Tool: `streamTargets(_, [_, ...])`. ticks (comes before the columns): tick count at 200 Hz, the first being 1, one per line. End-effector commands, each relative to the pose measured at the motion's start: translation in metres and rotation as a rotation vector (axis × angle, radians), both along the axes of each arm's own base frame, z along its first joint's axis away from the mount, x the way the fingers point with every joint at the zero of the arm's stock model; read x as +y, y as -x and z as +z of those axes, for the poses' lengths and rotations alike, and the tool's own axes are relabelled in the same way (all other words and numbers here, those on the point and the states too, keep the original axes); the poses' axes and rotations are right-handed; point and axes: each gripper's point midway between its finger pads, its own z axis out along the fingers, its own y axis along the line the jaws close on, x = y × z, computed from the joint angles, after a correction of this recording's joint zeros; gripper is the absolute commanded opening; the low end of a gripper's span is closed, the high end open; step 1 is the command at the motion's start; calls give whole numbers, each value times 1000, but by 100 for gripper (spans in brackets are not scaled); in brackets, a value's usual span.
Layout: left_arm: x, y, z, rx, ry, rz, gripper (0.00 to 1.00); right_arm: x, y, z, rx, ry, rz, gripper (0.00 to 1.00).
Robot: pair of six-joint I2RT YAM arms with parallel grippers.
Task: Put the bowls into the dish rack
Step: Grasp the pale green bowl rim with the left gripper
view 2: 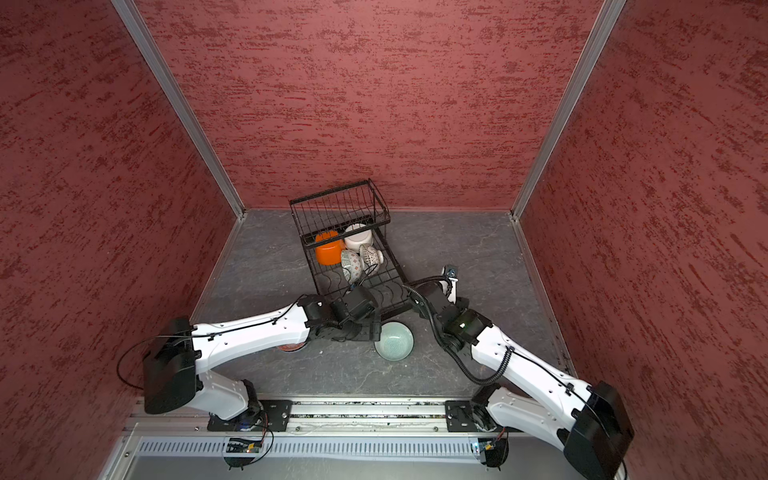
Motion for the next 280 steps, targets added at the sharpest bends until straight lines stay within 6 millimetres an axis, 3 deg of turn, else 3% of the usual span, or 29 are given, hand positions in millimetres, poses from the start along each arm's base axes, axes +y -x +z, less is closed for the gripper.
streamTargets(1, [-6, 0, -3, 17, 3, 1, 92, -9, 0, 2, -11, 17, -50, 97])
streamTargets(83, [-20, 0, -22, 35, -58, -46, 83, -12, 1, -4, -13, 26, -51, 97])
streamTargets(118, [-26, 0, -32, 40, -87, -77, 73, -13, 1, -5, -11, 37, -54, 97])
streamTargets(215, [-26, -2, -53, 57, -156, -104, 25, -9, -3, -9, 0, 50, -51, 97])
streamTargets(280, [-29, -2, -48, 19, -153, -134, 0, -5, -6, -6, 3, 48, -42, 98])
